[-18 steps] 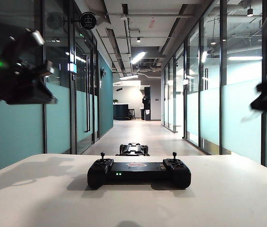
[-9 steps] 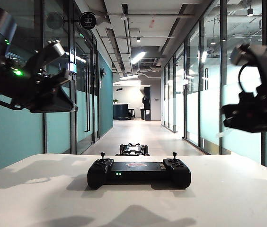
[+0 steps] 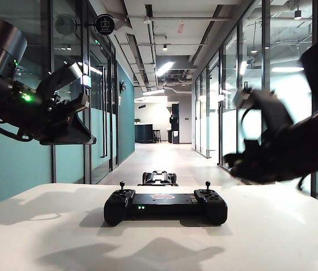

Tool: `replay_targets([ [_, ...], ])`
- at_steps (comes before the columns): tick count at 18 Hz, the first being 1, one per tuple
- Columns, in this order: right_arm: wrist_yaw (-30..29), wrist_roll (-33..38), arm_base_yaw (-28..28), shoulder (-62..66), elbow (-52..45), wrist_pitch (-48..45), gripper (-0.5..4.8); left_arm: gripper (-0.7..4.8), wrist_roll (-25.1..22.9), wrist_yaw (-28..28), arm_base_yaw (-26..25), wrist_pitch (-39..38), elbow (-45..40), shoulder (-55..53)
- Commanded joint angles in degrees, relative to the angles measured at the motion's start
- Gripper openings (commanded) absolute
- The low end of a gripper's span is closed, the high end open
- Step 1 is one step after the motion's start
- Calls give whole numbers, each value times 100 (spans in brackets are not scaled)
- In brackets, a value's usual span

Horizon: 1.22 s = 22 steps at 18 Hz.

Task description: Push the left joystick on the remote control sitting on the white table forward to make the robot dog walk in a straight line until it approaches the door.

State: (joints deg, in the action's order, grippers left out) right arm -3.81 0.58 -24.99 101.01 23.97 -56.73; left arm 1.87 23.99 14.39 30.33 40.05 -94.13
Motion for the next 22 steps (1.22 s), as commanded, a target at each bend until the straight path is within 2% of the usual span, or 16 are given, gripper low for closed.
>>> replay_targets([
  [1,70,114,-4,361,247,-98,-6,-6,-39,31,11,66,46,-94],
  [2,70,114,-4,479,334,-94,-5,-6,-37,31,11,63,70,-122],
  [3,66,118,-7,612,457,-74,42,-6,-35,44,11,59,142,-192],
  [5,90,133,-9,658,570,42,152,-6,-37,50,11,52,225,-256],
  [7,247,219,-9,664,647,81,309,-6,-37,50,11,52,319,-339],
  [8,280,365,-7,664,702,160,351,-6,-57,52,11,63,350,-372],
  [12,275,437,-7,713,890,446,350,-6,-59,57,11,68,420,-407],
  [17,262,850,-7,1141,1198,470,350,-6,-55,72,11,63,417,-407],
  [22,234,872,-9,1484,1493,627,350,-6,-33,72,13,61,417,-407],
])
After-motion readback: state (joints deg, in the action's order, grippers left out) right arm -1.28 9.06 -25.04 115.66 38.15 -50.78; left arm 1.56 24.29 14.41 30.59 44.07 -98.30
